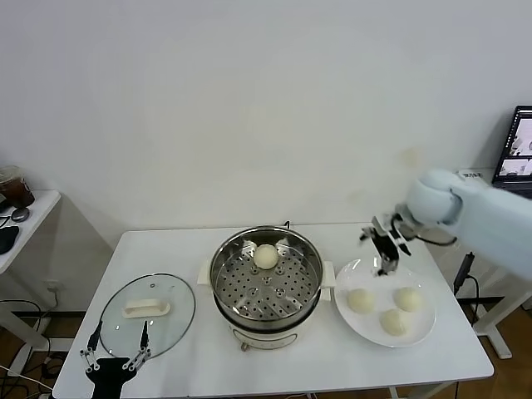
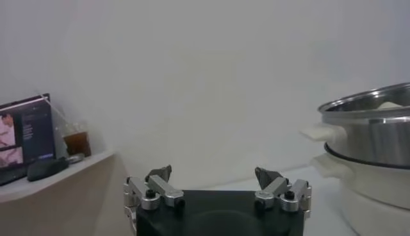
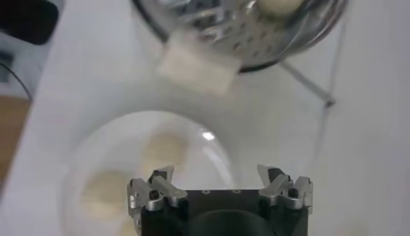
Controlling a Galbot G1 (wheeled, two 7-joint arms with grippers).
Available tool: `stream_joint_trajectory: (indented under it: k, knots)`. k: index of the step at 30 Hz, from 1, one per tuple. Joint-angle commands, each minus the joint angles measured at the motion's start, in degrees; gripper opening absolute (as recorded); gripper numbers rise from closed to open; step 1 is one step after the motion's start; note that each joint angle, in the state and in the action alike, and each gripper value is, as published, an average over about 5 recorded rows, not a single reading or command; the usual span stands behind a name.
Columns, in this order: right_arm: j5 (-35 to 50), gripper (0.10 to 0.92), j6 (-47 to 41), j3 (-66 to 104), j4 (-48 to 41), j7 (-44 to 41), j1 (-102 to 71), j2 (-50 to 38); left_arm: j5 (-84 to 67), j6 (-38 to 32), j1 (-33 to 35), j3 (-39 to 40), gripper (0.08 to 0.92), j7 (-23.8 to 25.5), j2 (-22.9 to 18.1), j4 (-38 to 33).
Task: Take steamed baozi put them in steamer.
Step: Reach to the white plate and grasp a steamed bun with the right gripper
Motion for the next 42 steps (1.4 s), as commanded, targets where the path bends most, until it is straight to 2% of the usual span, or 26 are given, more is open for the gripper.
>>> stream_joint_trajectory:
  k: [1,8,19,31,34,42]
  knots:
    - [-5.6,0.823,-2.3,9.9,0.4,0.5,-17.2,-5.5,0.4,0.0,0.0,0.1,0.823,0.0,-0.4,0.3]
    - [-10.3,0.823,0.0,14.9,-5.4,1.9,-23.7,0.9,0.6,0.1,0.1,-0.4,0.823,0.1,-0.8,0.4]
    - [-14.8,0.823,4.5,15.4,-13.1,1.6,-24.2,9.9,0.6,-0.1,0.1,-1.3,0.823,0.0,-1.2,1.2]
    - [-16.2,0.819,3.4,15.3,-15.1,1.3,-24.7,12.6,0.6,-0.1,-0.4,-1.5,0.823,-0.1,-1.2,1.8]
    - [-16.5,0.789,2.2,15.5,-15.0,1.1,-24.8,12.7,0.6,-0.1,-0.5,-1.5,0.823,-0.1,-1.2,1.8]
    - [-16.3,0.572,1.2,15.6,-14.4,0.3,-24.3,12.2,0.6,-0.2,-0.3,-1.5,0.823,-0.1,-1.2,1.8]
